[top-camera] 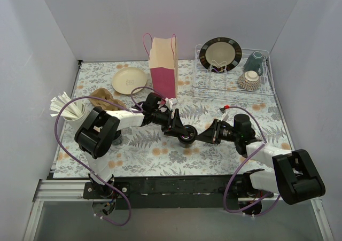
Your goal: Pack the takeout coffee
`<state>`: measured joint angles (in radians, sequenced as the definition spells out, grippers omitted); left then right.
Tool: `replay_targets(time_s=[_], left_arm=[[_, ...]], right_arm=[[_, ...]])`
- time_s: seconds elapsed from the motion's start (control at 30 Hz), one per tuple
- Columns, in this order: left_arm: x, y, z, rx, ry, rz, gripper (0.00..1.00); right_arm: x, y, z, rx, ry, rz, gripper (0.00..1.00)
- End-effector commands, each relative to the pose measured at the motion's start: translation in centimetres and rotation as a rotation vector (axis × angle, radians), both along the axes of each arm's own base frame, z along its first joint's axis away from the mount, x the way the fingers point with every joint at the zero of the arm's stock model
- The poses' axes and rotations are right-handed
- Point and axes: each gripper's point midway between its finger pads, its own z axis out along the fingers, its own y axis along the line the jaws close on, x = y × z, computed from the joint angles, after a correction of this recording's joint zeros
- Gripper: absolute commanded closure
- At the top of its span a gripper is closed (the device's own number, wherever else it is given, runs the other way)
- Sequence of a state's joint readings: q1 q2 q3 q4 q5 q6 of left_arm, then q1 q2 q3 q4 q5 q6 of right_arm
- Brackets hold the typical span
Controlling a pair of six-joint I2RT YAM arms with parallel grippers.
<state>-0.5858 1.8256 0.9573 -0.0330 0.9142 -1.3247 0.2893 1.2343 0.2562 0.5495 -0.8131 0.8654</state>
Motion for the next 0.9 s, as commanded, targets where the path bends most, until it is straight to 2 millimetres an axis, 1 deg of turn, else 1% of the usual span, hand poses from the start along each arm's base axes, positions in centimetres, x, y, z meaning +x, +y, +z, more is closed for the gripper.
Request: replay_targets(time_s=[0.0,0.13,0.2,0.23,0.3,0.33,0.37,0.43,0.47,0.57,0.7,0.8,0.87], left_arm=[[-2.7,5.6,-10.9,0.430,0.072,0.069,0.45],[-2.7,5.6,-10.9,0.431,0.071,0.068,0.45],[-2.6,5.6,-10.9,0.430,0.072,0.069,0.45],[-2.6,5.5,-10.9,0.427,0.073,0.067,0.45],[-2.3,5.3,-10.6,0.420,0.065,0.067,0.45],[-2.2,5.3,-10.6,0.419,0.063,0.069,0.45],[-2.2,5.2,-10.6,0.417,0.060,0.068,0.45],[-2.1,5.2,-10.6,0.419,0.057,0.068,0.45],[-2.1,5.2,-10.6,0.422,0.057,0.070,0.45],[-2.1,5.4,-10.7,0.427,0.052,0.068,0.45],[-2.2,5.5,-10.7,0.436,0.050,0.060,0.46],[-2.1,5.6,-10.7,0.441,0.041,0.057,0.46],[-2.2,5.7,-10.8,0.448,0.043,0.053,0.46]], right_arm=[[-2.3,-4.6,-9.9,-0.345,0.249,-0.195,0.90],[-2.5,-5.4,-10.7,-0.397,0.268,-0.224,0.90],[-2.2,-4.9,-10.0,-0.368,0.244,-0.201,0.89],[-1.3,-4.4,-8.9,-0.342,0.211,-0.194,0.87],[-0.7,-3.5,-7.1,-0.295,0.178,-0.161,0.82],[0.0,-3.1,-5.6,-0.267,0.134,-0.156,0.80],[1.1,-2.5,-3.6,-0.234,0.086,-0.144,0.76],[2.2,-2.0,-1.0,-0.197,0.029,-0.145,0.71],[3.0,-1.6,0.6,-0.176,-0.005,-0.143,0.68],[3.6,-1.1,2.4,-0.147,-0.036,-0.129,0.63],[3.7,-0.8,2.6,-0.130,-0.042,-0.106,0.61],[4.1,-0.6,2.8,-0.124,-0.057,-0.093,0.61],[4.1,-0.3,2.5,-0.119,-0.047,-0.069,0.61]])
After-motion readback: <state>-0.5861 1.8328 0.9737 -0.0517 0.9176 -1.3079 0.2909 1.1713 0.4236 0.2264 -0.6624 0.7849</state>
